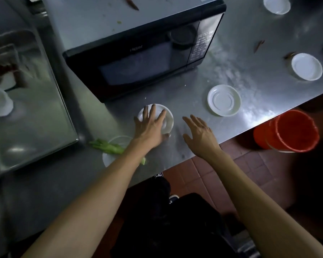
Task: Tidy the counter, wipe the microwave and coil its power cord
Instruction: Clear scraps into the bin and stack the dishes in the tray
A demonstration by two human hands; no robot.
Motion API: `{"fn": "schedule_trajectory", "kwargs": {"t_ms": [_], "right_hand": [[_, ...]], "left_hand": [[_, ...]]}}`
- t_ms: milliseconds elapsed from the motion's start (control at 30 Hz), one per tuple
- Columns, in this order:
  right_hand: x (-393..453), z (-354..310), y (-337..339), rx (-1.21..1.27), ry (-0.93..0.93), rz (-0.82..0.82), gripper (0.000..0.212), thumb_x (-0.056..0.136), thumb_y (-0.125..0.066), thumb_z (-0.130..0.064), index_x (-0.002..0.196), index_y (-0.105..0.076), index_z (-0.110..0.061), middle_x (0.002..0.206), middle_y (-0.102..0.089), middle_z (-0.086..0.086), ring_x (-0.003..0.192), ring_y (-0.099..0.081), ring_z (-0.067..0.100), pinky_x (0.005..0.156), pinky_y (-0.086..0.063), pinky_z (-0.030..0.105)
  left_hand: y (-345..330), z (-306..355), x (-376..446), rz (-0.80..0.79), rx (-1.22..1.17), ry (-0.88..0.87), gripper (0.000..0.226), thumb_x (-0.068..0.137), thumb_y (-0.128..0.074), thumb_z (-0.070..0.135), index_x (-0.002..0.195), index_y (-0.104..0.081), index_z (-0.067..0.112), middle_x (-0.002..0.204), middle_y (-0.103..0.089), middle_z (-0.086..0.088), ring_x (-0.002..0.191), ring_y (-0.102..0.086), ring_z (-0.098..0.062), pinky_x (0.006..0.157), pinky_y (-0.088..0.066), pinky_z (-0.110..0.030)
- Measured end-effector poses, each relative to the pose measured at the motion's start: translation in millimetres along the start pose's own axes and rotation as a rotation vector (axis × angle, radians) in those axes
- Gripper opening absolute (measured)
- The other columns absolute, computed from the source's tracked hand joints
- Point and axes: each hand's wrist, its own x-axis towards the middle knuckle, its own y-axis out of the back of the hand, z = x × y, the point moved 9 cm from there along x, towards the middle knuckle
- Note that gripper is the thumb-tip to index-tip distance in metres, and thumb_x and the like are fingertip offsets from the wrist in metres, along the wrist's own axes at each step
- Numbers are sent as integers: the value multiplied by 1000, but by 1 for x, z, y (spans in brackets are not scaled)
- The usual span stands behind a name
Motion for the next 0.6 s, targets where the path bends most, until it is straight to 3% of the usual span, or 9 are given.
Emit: {"fn": "schedule_trajectory", "kwargs": {"t_ms": [367,600], "right_hand": [[44,6,-2,47,35,-20,62,96,-58,-28,153,-34,-21,159,-32,12,147,-27,32,113,-35,52],[58,33,5,42,83,-54,61,96,-58,-26,152,-35,-20,159,-31,14,147,-26,34,115,-32,52]], "left_hand": [[-19,-9,30,-144,-14,50,118,67,-67,77,154,3,41,165,15,-2,151,10,-36,112,-18,-71],[-18,-3,39,-144,-14,127,122,59,-74,75,153,-4,44,161,5,-4,148,0,-40,108,-24,-69]]}}
